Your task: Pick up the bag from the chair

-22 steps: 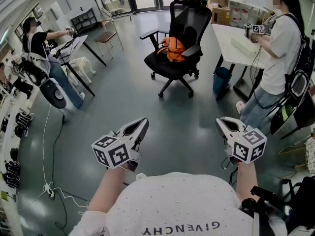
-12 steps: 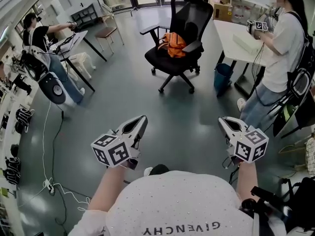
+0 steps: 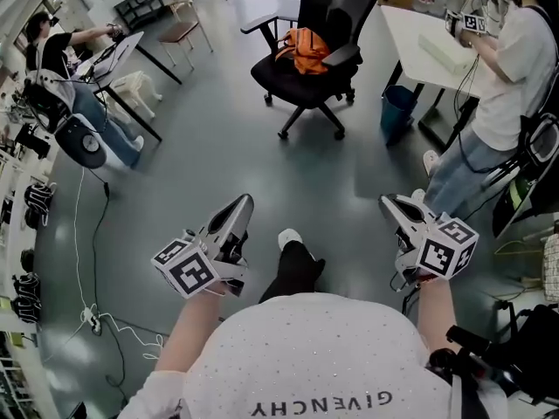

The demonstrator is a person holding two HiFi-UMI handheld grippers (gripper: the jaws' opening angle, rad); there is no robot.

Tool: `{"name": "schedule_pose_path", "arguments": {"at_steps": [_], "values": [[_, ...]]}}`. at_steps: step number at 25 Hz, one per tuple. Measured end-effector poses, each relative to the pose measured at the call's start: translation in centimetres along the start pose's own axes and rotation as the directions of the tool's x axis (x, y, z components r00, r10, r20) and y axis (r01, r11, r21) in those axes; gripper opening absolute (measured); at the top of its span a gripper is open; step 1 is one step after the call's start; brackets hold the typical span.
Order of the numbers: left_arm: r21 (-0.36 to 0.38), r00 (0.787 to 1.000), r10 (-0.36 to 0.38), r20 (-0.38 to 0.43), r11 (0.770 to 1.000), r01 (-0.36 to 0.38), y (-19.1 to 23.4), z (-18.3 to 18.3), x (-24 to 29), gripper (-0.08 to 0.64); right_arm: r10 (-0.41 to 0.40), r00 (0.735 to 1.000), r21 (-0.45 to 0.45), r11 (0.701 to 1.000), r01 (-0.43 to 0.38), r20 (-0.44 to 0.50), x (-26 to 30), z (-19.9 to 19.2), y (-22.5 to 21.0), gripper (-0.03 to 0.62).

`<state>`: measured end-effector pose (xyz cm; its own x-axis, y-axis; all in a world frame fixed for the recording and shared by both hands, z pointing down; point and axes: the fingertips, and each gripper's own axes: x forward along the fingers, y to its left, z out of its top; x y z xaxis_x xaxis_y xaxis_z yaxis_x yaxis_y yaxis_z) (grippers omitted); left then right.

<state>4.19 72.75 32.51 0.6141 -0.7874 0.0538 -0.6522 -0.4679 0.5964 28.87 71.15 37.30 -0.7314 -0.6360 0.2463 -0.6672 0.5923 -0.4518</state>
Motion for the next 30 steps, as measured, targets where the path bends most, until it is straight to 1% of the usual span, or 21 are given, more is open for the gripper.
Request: {"name": "schedule_pose_path", "arguments": {"at_steps": [1, 2, 3, 5, 7, 10, 11, 13, 15, 17, 19, 21, 23, 26, 28, 30], "values": [[-0.017, 1.000, -0.017, -0.001, 1.000, 0.017, 0.2, -0.1, 0.7, 0.003, -0.003, 0.999, 0.061, 0.998, 0.000, 0.046, 0.4, 0.6, -0.6, 0.006], [-0.015, 1.000, -0.022, -0.011, 1.000, 0.022, 0.7, -0.2, 1.4, 0.003, -0.007, 0.996, 0.110, 0.994, -0.004, 0.094, 0.8, 1.2, -1.1, 0.006], [-0.003, 1.000, -0.017, -0.026, 1.000, 0.017, 1.3, -0.3, 2.1, 0.005, -0.009, 0.991, 0.135, 0.991, -0.009, 0.130, 1.3, 1.9, -1.5, -0.002], [0.013, 0.999, -0.008, -0.050, 1.000, 0.009, 2.7, -0.3, 3.6, 0.005, -0.010, 0.988, 0.112, 0.994, -0.008, 0.154, 2.4, 2.8, -1.9, 0.006], [-0.003, 0.998, -0.022, -0.056, 1.000, 0.022, 3.8, 0.3, 5.2, 0.004, -0.016, 0.992, 0.069, 0.998, 0.007, 0.127, 3.7, 3.2, -2.5, 0.005], [-0.007, 0.997, -0.054, -0.047, 0.999, 0.054, 5.4, 2.4, 7.6, 0.004, -0.032, 0.996, 0.044, 0.999, 0.028, 0.079, 6.3, 4.4, -3.9, 0.005], [0.000, 0.998, -0.059, -0.031, 0.998, 0.059, 6.0, 3.6, 8.4, 0.003, -0.038, 0.997, 0.037, 0.999, 0.036, 0.065, 7.4, 5.0, -4.4, 0.005], [-0.008, 0.997, -0.071, 0.032, 0.997, 0.071, 7.3, 6.2, 9.9, 0.003, -0.047, 0.998, 0.025, 0.999, 0.046, 0.044, 9.7, 6.7, -5.4, 0.005], [-0.038, 0.991, -0.097, 0.098, 0.994, 0.101, 8.5, 8.9, 11.3, 0.003, -0.034, 0.999, 0.027, 0.999, 0.033, 0.040, 12.5, 8.6, -6.0, 0.005], [-0.033, 0.985, -0.118, 0.123, 0.992, 0.123, 9.6, 11.2, 12.5, 0.003, -0.015, 0.999, 0.016, 1.000, 0.014, 0.040, 15.3, 10.5, -6.1, 0.005], [0.004, 0.988, -0.107, 0.113, 0.994, 0.107, 11.2, 13.4, 13.3, 0.003, -0.010, 0.999, -0.017, 1.000, 0.011, 0.042, 18.0, 12.5, -6.0, 0.005], [0.032, 0.993, -0.071, 0.099, 0.997, 0.068, 13.4, 15.5, 14.2, 0.003, -0.007, 0.998, -0.036, 0.999, 0.009, 0.058, 20.5, 14.9, -5.9, 0.005], [0.040, 0.995, -0.043, 0.090, 0.998, 0.040, 15.5, 17.3, 15.0, 0.003, 0.001, 0.996, -0.022, 1.000, 0.001, 0.087, 22.5, 17.1, -6.1, 0.005], [0.062, 0.997, -0.052, 0.060, 0.997, 0.048, 17.4, 19.2, 16.4, 0.003, 0.019, 0.991, 0.020, 1.000, -0.021, 0.133, 25.1, 19.7, -6.6, 0.005], [0.098, 0.998, -0.059, 0.026, 0.994, 0.056, 18.6, 20.0, 17.4, 0.003, -0.001, 0.990, 0.036, 0.999, -0.004, 0.140, 26.7, 21.1, -7.3, 0.005], [0.129, 0.999, -0.029, -0.027, 0.991, 0.033, 20.0, 20.0, 18.3, 0.003, -0.030, 0.992, 0.046, 0.999, 0.024, 0.120, 28.0, 21.9, -8.1, 0.005]]}}
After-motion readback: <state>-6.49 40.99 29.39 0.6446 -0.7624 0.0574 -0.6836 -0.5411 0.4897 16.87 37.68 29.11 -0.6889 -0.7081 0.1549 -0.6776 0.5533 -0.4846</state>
